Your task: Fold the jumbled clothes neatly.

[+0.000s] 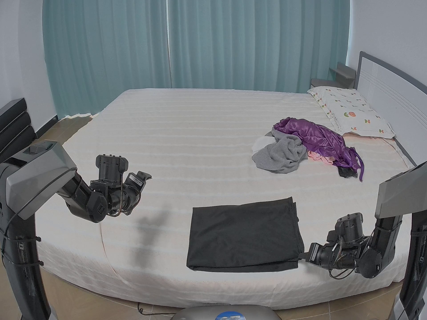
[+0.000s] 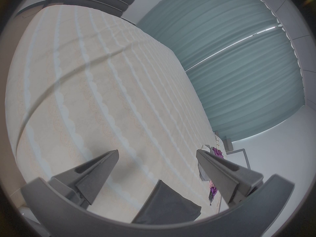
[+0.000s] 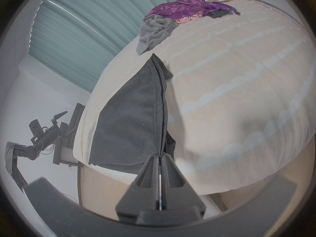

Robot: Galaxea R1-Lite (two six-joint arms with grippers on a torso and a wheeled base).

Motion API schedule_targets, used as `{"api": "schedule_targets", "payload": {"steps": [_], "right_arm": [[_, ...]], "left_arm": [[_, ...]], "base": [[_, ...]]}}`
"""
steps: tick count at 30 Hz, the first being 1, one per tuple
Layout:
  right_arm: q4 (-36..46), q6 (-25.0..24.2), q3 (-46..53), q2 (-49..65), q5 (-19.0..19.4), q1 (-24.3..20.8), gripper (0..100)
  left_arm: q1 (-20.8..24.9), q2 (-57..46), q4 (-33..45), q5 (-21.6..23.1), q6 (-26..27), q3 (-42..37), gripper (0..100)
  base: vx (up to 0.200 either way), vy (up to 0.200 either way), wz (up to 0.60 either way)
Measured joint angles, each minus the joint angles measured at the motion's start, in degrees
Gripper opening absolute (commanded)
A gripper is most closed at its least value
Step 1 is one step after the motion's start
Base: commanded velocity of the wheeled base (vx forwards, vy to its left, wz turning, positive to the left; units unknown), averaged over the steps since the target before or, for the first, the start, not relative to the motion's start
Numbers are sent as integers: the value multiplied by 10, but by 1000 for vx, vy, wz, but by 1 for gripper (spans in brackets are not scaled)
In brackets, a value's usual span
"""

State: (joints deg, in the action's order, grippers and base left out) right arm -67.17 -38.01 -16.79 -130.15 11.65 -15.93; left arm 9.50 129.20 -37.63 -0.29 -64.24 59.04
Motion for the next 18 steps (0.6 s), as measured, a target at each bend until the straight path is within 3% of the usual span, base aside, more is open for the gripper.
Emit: {"api": "schedule_targets", "payload": {"steps": [9, 10, 18], "right_arm": [[0, 4, 14, 11, 0, 0, 0], [1, 5, 14, 11, 0, 0, 100], [4, 35, 13, 10, 0, 8, 100]], "left_arm": [[0, -1, 0, 0, 0, 0, 100], [0, -1, 0, 0, 0, 0, 100], [0, -1, 1, 0, 0, 0, 100]], "base": [[0, 0, 0], [0, 0, 0], [0, 0, 0]]}}
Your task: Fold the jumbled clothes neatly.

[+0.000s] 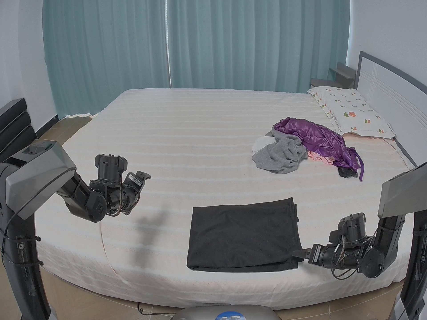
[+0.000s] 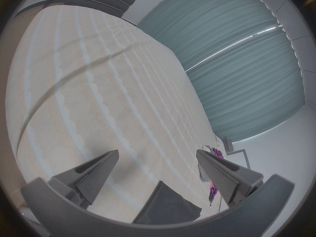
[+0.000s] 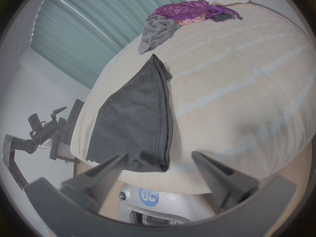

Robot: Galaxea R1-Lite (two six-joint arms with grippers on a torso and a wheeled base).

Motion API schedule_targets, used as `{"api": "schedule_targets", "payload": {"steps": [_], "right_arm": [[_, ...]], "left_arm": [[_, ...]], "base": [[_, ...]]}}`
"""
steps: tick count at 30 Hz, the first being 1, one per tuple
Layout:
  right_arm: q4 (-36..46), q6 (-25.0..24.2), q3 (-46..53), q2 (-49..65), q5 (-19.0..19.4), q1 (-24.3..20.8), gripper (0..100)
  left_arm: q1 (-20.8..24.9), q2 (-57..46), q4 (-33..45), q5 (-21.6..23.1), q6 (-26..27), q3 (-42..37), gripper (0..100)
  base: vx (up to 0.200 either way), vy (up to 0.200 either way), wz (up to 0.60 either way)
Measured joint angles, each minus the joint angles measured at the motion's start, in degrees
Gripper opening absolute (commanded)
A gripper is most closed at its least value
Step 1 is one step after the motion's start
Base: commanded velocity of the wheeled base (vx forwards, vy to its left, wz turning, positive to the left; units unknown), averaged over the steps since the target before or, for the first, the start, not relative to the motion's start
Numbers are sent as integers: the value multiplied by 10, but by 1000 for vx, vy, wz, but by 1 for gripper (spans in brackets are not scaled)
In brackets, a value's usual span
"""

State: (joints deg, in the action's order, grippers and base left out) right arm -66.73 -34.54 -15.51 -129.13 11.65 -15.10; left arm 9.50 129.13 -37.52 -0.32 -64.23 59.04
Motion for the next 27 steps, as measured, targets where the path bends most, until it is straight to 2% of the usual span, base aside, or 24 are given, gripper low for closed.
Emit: {"api": "schedule_targets", "payload": {"steps": [6, 11, 24, 25, 27], "right_arm": [[6, 0, -33, 1, 0, 10, 100], [51, -3, -121, -1, -5, 17, 100], [165, -8, -407, -89, -86, 28, 100], [170, -10, -421, -100, -90, 28, 0], [175, -13, -443, -117, -94, 31, 0]], "left_arm": [[0, 0, 0, 0, 0, 0, 100], [1, 1, 1, 0, 0, -2, 100], [5, 7, 1, 1, 1, -7, 100], [6, 8, 0, 1, 2, -7, 100], [7, 10, 0, 1, 2, -7, 100]], "base": [[0, 0, 0], [0, 0, 0], [0, 0, 0], [0, 0, 0], [0, 0, 0]]}}
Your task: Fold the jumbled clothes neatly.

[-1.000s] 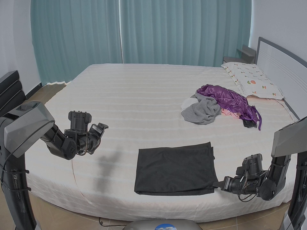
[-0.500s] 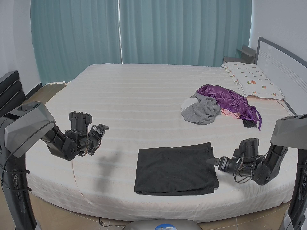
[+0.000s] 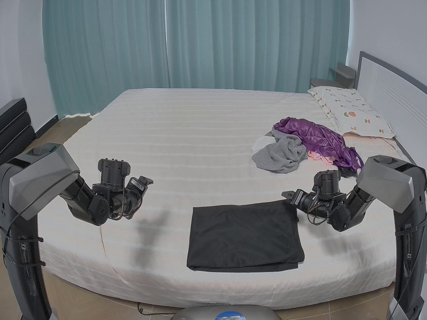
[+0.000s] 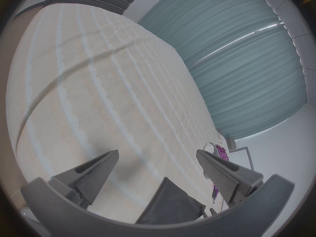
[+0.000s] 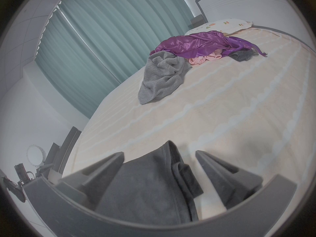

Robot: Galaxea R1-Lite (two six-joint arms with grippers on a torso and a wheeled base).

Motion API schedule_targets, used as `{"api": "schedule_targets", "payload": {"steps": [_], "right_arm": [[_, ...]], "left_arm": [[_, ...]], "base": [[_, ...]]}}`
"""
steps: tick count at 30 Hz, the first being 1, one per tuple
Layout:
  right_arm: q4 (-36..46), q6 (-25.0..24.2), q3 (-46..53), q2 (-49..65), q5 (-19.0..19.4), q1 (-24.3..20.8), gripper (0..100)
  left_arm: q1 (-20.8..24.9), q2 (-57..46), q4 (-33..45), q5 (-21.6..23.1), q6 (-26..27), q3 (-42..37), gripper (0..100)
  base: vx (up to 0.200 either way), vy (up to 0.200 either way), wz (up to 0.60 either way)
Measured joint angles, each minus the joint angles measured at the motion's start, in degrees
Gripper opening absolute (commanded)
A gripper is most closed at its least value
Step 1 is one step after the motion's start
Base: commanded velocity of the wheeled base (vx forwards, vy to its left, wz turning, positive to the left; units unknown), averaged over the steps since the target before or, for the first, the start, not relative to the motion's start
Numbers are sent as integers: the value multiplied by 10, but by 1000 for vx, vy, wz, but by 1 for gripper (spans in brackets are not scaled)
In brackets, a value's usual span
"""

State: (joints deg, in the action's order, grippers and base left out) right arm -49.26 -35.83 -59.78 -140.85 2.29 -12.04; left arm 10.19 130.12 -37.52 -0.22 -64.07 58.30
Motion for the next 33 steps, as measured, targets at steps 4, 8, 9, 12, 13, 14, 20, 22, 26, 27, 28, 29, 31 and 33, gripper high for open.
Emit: {"api": "schedule_targets", "payload": {"steps": [4, 8, 9, 12, 13, 14, 20, 22, 26, 27, 28, 29, 31, 33], "right_arm": [[2, -3, -32, -27, -2, 2, 0], [3, -9, -54, -45, -4, 4, 0], [3, -10, -58, -48, -4, 4, 0], [3, -11, -64, -53, -4, 4, 0], [3, -12, -66, -55, -4, 4, 0], [3, -12, -68, -56, -4, 5, 0], [3, -11, -75, -59, -5, 9, 0], [4, -11, -76, -60, -5, 10, 0], [10, -11, -76, -60, -5, 14, 0], [12, -12, -76, -60, -5, 15, 0], [15, -12, -76, -60, -5, 16, 0], [17, -11, -76, -60, -5, 16, 0], [17, -11, -77, -61, -5, 17, 0], [17, -11, -77, -61, -5, 18, 0]], "left_arm": [[2, 3, -1, 0, 0, 0, 100], [3, 6, -2, 0, 1, 0, 100], [3, 6, -2, 0, 1, 0, 100], [4, 8, -2, 0, 1, 0, 100], [4, 8, -2, 0, 1, 0, 100], [4, 8, -2, 0, 1, 0, 100], [4, 9, -2, 0, 1, 0, 100], [4, 10, -2, 0, 1, 0, 100], [6, 10, -2, 0, 1, 0, 100], [6, 10, -2, 0, 1, 0, 100], [6, 10, -2, 0, 1, 0, 100], [7, 10, -2, 0, 1, 0, 100], [7, 10, -2, 0, 1, 0, 100], [7, 10, -2, 0, 1, 0, 100]], "base": [[0, 0, 0], [0, 0, 0], [0, 0, 0], [0, 0, 0], [0, 0, 0], [0, 0, 0], [0, 0, 0], [0, 0, 0], [0, 0, 0], [0, 0, 0], [0, 0, 0], [0, 0, 0], [0, 0, 0], [0, 0, 0]]}}
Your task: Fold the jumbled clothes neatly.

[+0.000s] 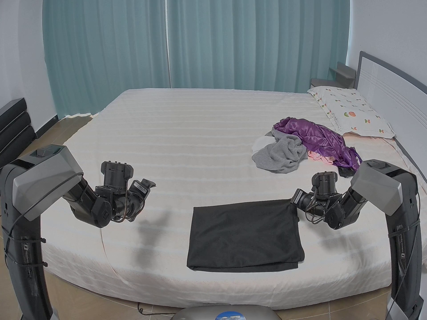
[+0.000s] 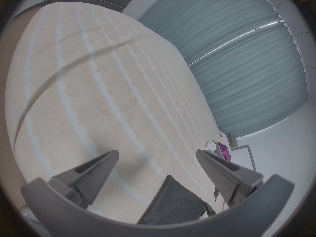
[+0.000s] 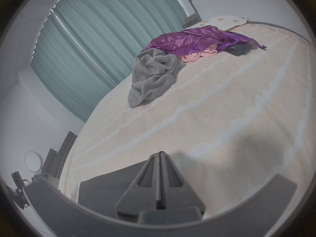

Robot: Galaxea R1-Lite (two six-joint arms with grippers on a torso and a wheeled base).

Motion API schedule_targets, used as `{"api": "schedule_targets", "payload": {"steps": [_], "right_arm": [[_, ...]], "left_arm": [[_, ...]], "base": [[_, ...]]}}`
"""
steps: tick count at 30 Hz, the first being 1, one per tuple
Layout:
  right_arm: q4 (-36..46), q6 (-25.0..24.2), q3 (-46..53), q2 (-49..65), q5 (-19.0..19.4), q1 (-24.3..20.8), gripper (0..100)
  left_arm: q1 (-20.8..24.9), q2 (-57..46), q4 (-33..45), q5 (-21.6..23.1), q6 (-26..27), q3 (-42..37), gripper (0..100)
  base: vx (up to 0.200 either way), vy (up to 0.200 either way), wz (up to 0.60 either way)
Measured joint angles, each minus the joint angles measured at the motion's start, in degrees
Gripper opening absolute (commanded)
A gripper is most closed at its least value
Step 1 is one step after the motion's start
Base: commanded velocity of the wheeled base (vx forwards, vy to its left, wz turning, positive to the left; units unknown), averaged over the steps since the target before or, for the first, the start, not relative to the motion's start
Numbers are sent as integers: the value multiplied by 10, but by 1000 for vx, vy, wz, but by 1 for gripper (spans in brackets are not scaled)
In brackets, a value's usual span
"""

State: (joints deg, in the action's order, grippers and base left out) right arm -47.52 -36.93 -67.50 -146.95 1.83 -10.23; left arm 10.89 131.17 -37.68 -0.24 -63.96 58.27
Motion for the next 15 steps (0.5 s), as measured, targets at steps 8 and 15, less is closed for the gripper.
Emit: {"api": "schedule_targets", "payload": {"steps": [8, 15], "right_arm": [[-5, -28, 10, 6, 2, 4, 100], [-27, -109, 80, 53, 14, 8, 100]], "left_arm": [[1, 1, 2, 0, 1, -1, 100], [4, -1, 1, 4, 8, -10, 100]], "base": [[0, 0, 0], [0, 0, 0]]}}
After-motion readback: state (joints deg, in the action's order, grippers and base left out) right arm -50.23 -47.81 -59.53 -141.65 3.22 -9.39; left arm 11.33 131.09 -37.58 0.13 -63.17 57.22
